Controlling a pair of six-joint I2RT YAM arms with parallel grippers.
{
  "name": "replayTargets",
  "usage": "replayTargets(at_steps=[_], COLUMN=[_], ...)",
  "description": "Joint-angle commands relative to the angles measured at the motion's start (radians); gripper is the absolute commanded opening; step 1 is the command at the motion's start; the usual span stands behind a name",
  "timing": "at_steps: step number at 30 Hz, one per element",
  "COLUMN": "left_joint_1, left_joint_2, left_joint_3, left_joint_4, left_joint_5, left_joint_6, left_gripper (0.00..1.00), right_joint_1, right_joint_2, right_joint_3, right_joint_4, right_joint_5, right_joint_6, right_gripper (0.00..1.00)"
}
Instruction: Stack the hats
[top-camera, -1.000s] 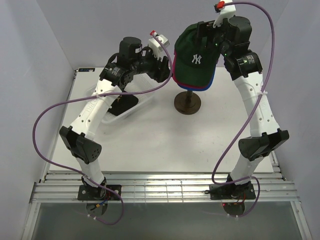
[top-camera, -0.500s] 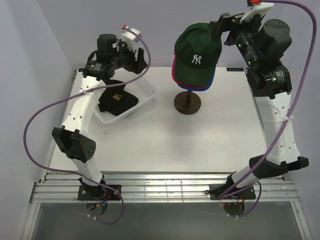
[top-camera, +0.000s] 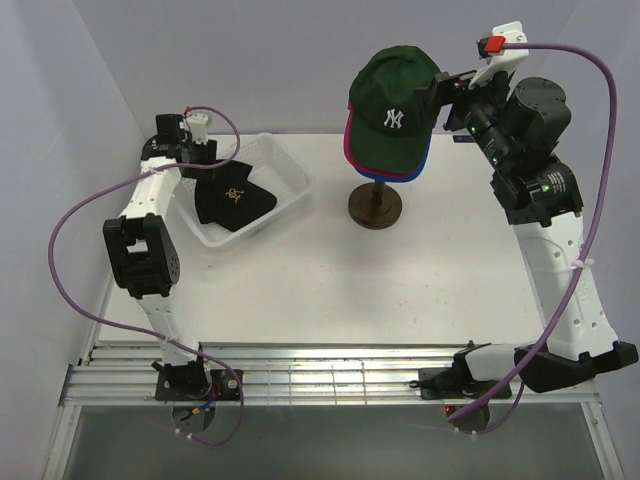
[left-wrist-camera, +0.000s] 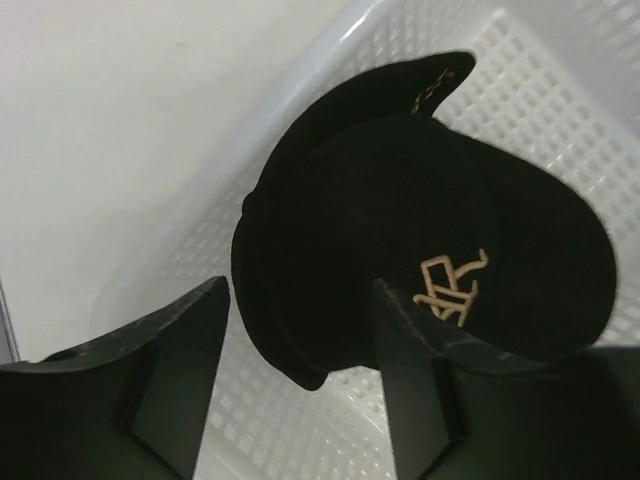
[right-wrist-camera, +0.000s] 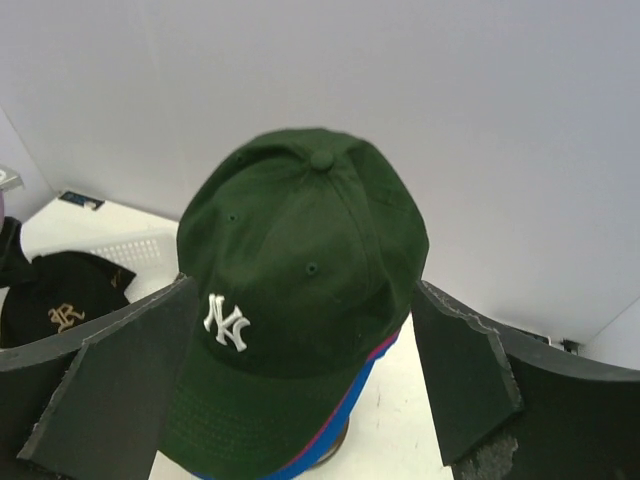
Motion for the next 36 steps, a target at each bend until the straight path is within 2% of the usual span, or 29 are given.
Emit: replayTargets(at_steps=[1,5,7,8,10,11,12,18,22,25,26,28,29,30,31,32,33,34,36], left_joint_1=[-0.014,-0.009,-0.009,-0.009,-0.009,-0.009,-0.009,-0.011,-0.009,-0.009,-0.009,-0.009,-0.009,-0.009,-0.009,-0.009,-0.009,-0.009,-0.009], left_joint_2=[0.044,0.111,0.127,0.128,0.112,0.083,0.066,-0.097,-0.186,-0.238,-0.250,-0.289,-0.301,-0.313,-0.325,-0.341,-0.345,-0.349,-0.359], left_joint_3=[-0.005,0.010,0.013,0.010,0.003,-0.005,-0.005,0.042,0.113,0.174,0.186,0.236,0.254,0.274,0.318,0.349,0.380,0.413,0.486], left_joint_4=[0.031,0.040,0.035,0.031,0.029,0.028,0.028,0.022,0.005,-0.026,-0.041,-0.061,-0.084,-0.096,-0.109,-0.142,-0.164,-0.203,-0.233], left_joint_5=[-0.064,-0.104,-0.101,-0.091,-0.046,-0.033,-0.019,0.076,0.149,0.214,0.244,0.280,0.295,0.329,0.346,0.367,0.408,0.433,0.508], left_joint_6=[0.040,0.046,0.037,0.031,0.017,0.014,0.011,-0.029,-0.071,-0.101,-0.108,-0.126,-0.129,-0.138,-0.140,-0.141,-0.147,-0.152,-0.163], left_gripper=[0.67,0.59,0.52,0.37,0.21,0.03,0.00,0.00,0.00,0.00,0.00,0.00,0.00,0.00,0.00,0.00,0.00,0.00,0.00], right_joint_1=[0.007,0.011,0.013,0.014,0.017,0.019,0.021,0.042,0.118,0.282,0.386,0.483,0.567,0.606,0.644,0.710,0.734,0.760,0.768], right_joint_2=[-0.038,-0.051,-0.055,-0.058,-0.058,-0.058,-0.059,-0.090,-0.104,-0.101,-0.102,-0.111,-0.130,-0.145,-0.165,-0.211,-0.232,-0.252,-0.262], right_joint_3=[-0.041,-0.061,-0.064,-0.063,-0.060,-0.052,-0.047,-0.060,-0.075,-0.086,-0.101,-0.193,-0.242,-0.303,-0.458,-0.554,-0.655,-0.842,-0.947], right_joint_4=[0.038,0.038,0.036,0.030,0.024,0.019,0.009,0.016,0.038,0.047,0.080,0.149,0.251,0.319,0.391,0.591,0.701,0.810,1.021], right_joint_5=[-0.001,-0.011,-0.008,-0.004,-0.001,-0.002,-0.005,-0.117,-0.183,-0.134,-0.084,-0.018,0.027,0.044,0.051,0.052,0.044,0.032,0.024], right_joint_6=[-0.019,-0.025,-0.030,-0.033,-0.045,-0.051,-0.058,-0.133,-0.267,-0.431,-0.482,-0.622,-0.678,-0.812,-0.893,-0.985,-1.180,-1.269,-1.439], right_gripper=[0.91,0.91,0.91,0.91,0.90,0.90,0.90,0.88,0.86,0.86,0.86,0.86,0.86,0.86,0.86,0.88,0.94,0.97,0.98])
